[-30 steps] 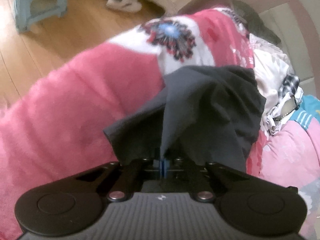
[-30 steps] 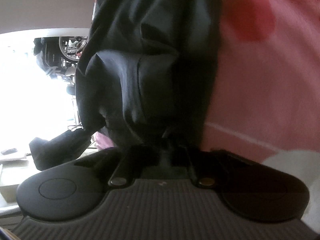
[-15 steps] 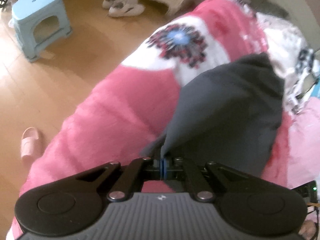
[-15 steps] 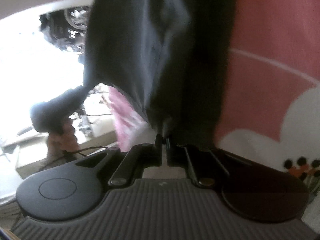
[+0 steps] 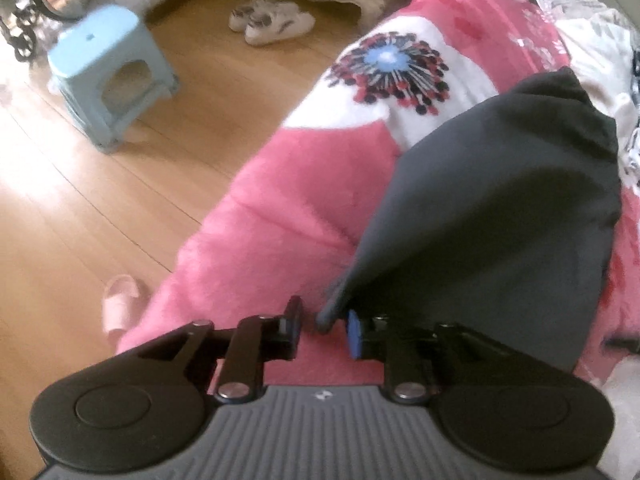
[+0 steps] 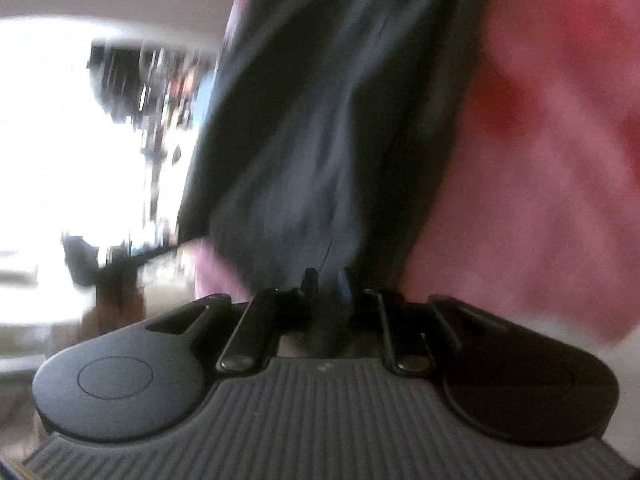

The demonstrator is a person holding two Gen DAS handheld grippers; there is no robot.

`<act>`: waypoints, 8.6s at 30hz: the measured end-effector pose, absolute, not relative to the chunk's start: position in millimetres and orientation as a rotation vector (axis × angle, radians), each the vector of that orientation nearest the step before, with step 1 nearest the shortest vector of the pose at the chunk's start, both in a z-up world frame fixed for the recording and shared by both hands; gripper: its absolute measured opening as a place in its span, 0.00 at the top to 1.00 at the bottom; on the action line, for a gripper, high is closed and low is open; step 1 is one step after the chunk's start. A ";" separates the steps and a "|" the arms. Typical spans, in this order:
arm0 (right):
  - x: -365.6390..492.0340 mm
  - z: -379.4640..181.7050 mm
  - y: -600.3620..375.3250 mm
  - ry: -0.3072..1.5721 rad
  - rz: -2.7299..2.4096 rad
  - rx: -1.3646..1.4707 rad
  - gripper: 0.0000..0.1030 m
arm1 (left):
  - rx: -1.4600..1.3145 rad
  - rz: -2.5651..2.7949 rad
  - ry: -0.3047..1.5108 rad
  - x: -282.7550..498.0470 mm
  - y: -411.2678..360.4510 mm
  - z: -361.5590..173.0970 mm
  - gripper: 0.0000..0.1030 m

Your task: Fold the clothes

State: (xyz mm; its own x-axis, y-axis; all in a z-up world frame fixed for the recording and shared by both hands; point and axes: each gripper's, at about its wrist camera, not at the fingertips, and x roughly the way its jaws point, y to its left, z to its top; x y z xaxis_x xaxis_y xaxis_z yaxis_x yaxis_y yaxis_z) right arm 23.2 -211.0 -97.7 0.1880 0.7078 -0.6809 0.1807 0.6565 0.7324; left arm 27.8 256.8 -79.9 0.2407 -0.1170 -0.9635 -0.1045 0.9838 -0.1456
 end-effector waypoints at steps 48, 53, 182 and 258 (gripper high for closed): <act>59.9 -67.6 -152.1 1.002 0.414 0.286 0.93 | -0.271 0.116 1.263 15.0 233.6 -96.5 0.73; 68.5 -83.8 -100.5 1.054 0.523 0.066 0.92 | -0.292 0.117 1.259 13.3 235.9 -96.6 0.73; 55.9 -26.6 -87.4 1.089 1.208 0.013 0.69 | -0.364 -0.022 1.059 6.2 245.8 -92.0 0.57; 123.8 -99.4 34.2 1.255 0.853 0.673 0.97 | -0.777 -0.031 0.782 -63.4 280.0 -114.0 0.99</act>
State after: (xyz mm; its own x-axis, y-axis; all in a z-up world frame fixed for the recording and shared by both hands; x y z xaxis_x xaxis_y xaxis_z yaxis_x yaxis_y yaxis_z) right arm 123.8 34.2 -99.4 0.0899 0.8453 -0.5266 -0.1779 0.5339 0.8266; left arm -63.4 280.0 -114.0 0.7237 -0.2997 -0.6216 -0.2489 0.7268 -0.6401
